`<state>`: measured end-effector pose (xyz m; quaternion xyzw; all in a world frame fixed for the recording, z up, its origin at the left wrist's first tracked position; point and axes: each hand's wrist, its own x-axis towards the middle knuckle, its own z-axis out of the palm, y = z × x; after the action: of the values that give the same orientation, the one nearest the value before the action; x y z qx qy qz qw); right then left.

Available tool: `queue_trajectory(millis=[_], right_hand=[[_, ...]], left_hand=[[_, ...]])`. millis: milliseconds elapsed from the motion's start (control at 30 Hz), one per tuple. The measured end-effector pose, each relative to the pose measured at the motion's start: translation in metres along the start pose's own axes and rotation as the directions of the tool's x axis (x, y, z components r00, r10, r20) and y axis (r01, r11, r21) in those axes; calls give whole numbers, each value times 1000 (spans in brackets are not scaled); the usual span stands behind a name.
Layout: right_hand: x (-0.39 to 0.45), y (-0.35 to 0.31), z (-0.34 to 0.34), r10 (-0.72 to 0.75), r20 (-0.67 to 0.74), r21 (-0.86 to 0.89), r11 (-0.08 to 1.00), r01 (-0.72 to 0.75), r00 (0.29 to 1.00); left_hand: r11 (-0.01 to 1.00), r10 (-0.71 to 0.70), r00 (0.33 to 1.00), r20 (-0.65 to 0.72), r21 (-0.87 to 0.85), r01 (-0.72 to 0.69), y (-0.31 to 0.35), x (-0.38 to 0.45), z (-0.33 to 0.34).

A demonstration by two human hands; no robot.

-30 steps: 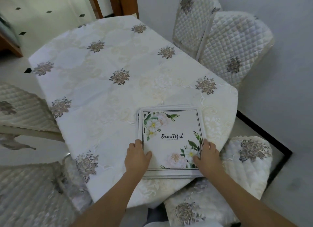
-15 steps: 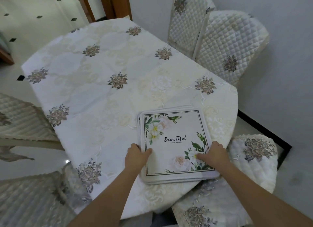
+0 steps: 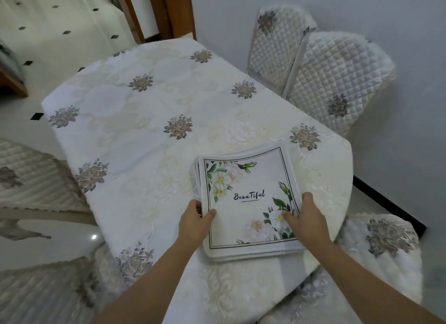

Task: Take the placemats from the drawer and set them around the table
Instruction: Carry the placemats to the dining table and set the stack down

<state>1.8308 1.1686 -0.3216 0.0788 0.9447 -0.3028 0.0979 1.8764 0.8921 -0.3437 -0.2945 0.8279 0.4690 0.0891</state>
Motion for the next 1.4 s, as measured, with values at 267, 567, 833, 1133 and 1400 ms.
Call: queue_trajectory(millis=[267,567,833,1133,1400], right_hand=[[69,-93,31,-173,-19,37,984,174,985],[107,-86,93,-26,248,-60,997,42,968],[132,-96,94,-162,140,32,987,159,977],[220,-174,96,-268,-15,65,961,269,963],[302,-229,133,-223,98,21,975,222,970]], left_hand=[[977,-50,988,-147,-211,18,12,60,-61],[971,-145,989,20,-189,146,-40,82,-89],[982,-44,997,-62,-186,32,-22,108,-91],[983,86,978,-189,-142,-114,40,202,-132],[987,-37,978,-207,-162,3,42,285,-144]])
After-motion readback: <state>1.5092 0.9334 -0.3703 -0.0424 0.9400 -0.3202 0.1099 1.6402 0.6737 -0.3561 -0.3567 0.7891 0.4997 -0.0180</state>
